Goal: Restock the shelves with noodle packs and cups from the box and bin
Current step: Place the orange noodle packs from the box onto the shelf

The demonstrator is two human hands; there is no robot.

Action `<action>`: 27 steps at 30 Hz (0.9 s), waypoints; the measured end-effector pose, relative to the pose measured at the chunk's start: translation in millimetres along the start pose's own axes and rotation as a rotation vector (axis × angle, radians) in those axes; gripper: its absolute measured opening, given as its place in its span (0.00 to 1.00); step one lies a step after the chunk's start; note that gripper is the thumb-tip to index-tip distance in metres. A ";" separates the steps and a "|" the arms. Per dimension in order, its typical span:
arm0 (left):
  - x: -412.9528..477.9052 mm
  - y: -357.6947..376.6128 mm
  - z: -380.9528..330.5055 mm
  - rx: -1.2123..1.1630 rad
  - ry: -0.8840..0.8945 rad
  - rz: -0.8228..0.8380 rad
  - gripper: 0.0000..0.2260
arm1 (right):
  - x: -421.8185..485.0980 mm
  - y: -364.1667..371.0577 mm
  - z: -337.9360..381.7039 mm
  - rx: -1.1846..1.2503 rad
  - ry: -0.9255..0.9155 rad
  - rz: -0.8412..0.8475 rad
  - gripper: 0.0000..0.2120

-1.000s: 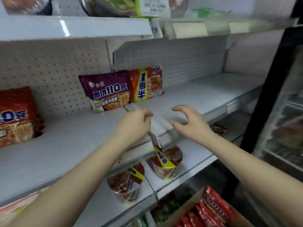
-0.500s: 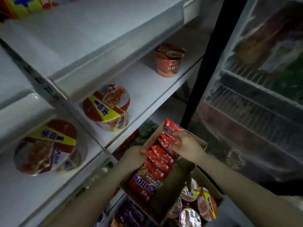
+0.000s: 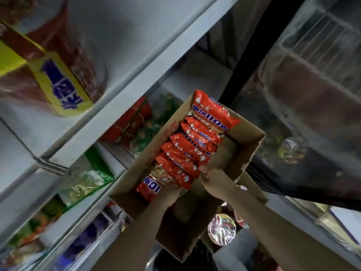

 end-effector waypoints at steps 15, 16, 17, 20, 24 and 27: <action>-22.5 3.0 -18.0 -0.647 -0.030 -0.088 0.03 | -8.5 11.2 -10.3 0.054 0.015 -0.022 0.12; -31.4 -4.0 -16.7 -0.680 -0.025 -0.079 0.03 | -11.8 3.7 -4.5 0.056 0.012 -0.041 0.13; -41.3 -11.9 -14.6 -0.712 -0.018 -0.055 0.05 | -14.1 -2.5 1.0 0.057 0.011 -0.050 0.14; -73.6 -39.2 -4.7 -0.792 -0.003 0.038 0.11 | -24.5 -22.9 32.4 0.062 -0.035 -0.036 0.18; -126.2 -89.3 13.3 -0.758 0.103 0.054 0.10 | -35.3 -40.8 78.0 0.164 -0.132 0.075 0.25; -176.2 -132.4 16.6 -0.644 0.295 0.002 0.22 | -42.4 -47.5 111.3 0.228 -0.161 0.231 0.40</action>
Point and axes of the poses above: each hand's wrist, its own x-axis towards the middle knuckle, its own y-axis out of the palm, z = x × y, the point moved 8 cm from there along x, towards the middle knuckle, and after that the axes turned 10 degrees about -y, right-handed, at the moved point
